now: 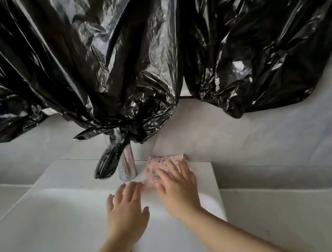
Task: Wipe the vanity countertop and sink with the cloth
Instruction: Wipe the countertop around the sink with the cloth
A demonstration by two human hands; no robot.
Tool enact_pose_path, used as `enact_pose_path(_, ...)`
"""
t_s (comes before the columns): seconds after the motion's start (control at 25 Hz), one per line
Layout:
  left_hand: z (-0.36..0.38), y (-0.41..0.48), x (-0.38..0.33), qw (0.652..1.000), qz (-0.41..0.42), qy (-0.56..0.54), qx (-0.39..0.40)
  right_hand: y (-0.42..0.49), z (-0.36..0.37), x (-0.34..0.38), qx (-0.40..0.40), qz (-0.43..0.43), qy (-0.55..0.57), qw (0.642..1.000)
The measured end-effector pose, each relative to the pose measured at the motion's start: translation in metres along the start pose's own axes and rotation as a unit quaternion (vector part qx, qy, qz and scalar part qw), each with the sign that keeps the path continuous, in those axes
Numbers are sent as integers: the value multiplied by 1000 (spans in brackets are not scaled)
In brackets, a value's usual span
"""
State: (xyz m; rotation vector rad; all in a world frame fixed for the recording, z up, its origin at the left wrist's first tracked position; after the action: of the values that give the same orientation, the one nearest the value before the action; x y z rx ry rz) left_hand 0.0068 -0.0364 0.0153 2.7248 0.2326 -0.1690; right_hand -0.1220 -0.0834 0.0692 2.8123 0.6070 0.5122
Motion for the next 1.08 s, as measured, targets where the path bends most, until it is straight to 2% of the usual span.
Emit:
enact_pose_path(0.04,5,2,1,1000,-4,-1,-7,9,9,1,-41,-18,-22,999)
enact_pose_path(0.16,11,1,4,998,0,15,-63,34,32,-1,72,-3,-24,997)
enact_pose_path(0.28,10,2,4,996,4,14,-84,46,48,-11,103,14,-42,994)
enact_pose_path(0.44,3,0,-4,999,-25,4,23,28,40,-11,-12,-43,-73,996)
enact_pose_path(0.6,-14,-6,-21,988,-61,7,138,-2,16,-22,-21,-70,-43,996)
enact_pose_path(0.72,-31,-15,-59,991,-12,-20,132,-24,-16,-38,19,21,73,997)
enact_pose_path(0.8,-44,-26,-96,992,11,-66,105,-43,-30,-67,40,105,175,978)
enact_pose_path(0.92,-52,-45,-157,992,38,-107,60,-77,-53,-124,-4,170,269,948)
enact_pose_path(1.0,-51,-57,-205,984,126,-120,47,-102,-66,-171,-31,206,260,943)
enact_pose_path(1.08,-39,-74,-249,967,213,-117,76,-131,-80,-219,-30,244,191,950)
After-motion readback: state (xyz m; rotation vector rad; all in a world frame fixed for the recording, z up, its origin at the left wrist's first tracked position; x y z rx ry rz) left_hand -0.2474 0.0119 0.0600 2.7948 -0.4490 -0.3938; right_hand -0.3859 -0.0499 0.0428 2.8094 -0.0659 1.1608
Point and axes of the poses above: each hand's wrist, its own y-axis towards the middle knuckle, its own z-axis out of the palm, x = y × z, the point moved 4 cm from there along y, towards the middle knuckle, and after that the axes turned 1 degree about -z, right-handed, at the moved point
